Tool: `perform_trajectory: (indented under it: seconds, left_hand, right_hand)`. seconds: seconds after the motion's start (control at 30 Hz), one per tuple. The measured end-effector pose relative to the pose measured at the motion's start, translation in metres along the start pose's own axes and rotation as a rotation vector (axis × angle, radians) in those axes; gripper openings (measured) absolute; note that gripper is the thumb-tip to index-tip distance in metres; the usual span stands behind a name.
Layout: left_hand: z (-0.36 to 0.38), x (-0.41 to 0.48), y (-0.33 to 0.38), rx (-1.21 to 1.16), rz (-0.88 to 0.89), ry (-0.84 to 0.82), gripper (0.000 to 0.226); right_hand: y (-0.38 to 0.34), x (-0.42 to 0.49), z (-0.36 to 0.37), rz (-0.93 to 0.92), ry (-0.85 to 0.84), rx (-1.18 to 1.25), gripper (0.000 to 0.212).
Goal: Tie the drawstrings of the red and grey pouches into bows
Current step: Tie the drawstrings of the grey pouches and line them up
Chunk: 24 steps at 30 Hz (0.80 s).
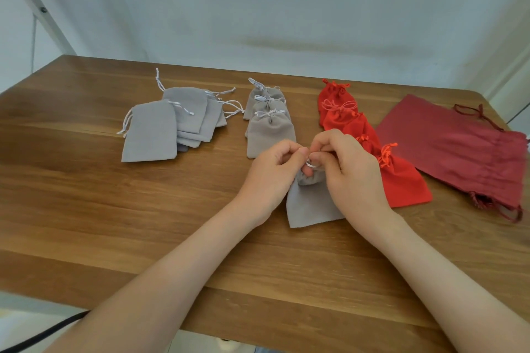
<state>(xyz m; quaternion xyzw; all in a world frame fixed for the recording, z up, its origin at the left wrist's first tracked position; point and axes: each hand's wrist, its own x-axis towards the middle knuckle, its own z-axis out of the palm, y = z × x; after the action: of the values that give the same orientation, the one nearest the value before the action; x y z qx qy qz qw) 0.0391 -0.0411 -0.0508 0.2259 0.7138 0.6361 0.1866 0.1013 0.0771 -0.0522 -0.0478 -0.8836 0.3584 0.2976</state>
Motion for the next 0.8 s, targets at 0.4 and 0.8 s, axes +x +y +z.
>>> perform_trajectory:
  seconds: [0.4,0.8]
  left_hand:
    - [0.000,0.000,0.002,-0.134,-0.046,0.004,0.027]
    - [0.002,0.001,0.003,-0.169,-0.050,0.144,0.023]
  right_hand:
    - [-0.012,0.007,-0.008,0.111,-0.116,0.098,0.024]
    - [-0.009,0.008,-0.004,0.362,-0.266,0.208,0.006]
